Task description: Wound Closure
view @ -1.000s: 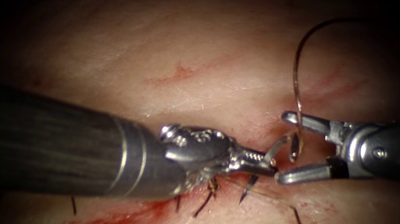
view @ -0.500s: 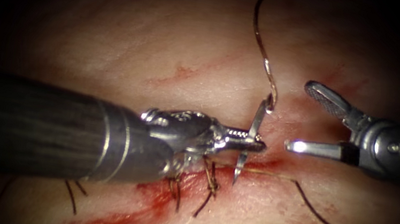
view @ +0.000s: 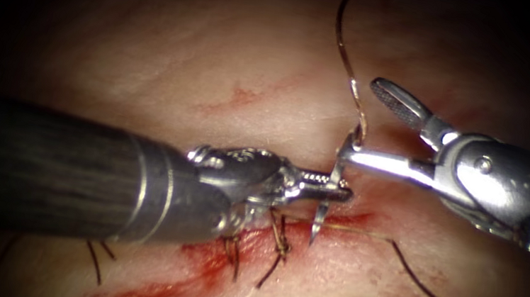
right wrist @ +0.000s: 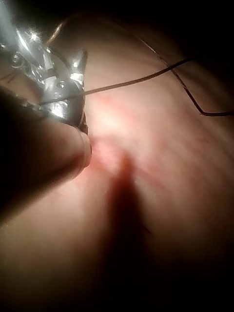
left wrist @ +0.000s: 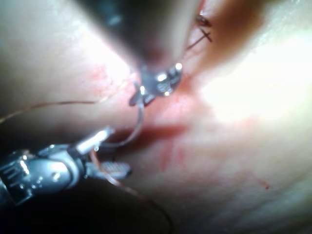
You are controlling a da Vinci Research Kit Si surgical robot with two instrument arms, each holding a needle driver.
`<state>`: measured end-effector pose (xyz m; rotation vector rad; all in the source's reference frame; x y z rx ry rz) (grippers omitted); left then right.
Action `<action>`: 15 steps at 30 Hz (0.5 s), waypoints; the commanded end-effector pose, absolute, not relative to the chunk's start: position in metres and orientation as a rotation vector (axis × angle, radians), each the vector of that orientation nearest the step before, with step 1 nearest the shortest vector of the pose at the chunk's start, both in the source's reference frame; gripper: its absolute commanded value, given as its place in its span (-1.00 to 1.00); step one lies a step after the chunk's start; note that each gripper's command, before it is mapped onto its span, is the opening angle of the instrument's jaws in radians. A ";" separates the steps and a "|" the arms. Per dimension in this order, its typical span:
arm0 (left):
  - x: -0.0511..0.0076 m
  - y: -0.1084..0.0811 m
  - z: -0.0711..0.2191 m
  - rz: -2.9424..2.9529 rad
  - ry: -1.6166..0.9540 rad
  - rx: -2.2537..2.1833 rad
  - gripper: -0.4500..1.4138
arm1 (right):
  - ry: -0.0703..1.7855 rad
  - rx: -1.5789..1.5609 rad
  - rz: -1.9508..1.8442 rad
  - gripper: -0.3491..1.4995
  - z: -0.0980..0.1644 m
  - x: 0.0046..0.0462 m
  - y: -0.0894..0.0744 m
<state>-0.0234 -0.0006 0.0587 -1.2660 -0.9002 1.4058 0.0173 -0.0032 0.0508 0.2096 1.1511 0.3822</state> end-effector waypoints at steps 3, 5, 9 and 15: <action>-0.0240 -0.001 0.059 1.404 -0.901 -1.268 -1.00 | 1.111 0.241 0.340 0.69 0.052 0.0180 -0.004; -0.0240 -0.001 0.059 1.406 -0.900 -1.265 -1.00 | 1.098 0.247 0.328 0.69 0.052 0.0181 -0.004; -0.0241 -0.001 0.059 1.410 -0.899 -1.259 -1.00 | 1.064 0.265 0.306 0.69 0.053 0.0183 -0.005; -0.0242 -0.001 0.059 1.406 -0.902 -1.252 -1.00 | 1.065 0.298 0.340 0.61 0.054 0.0184 -0.005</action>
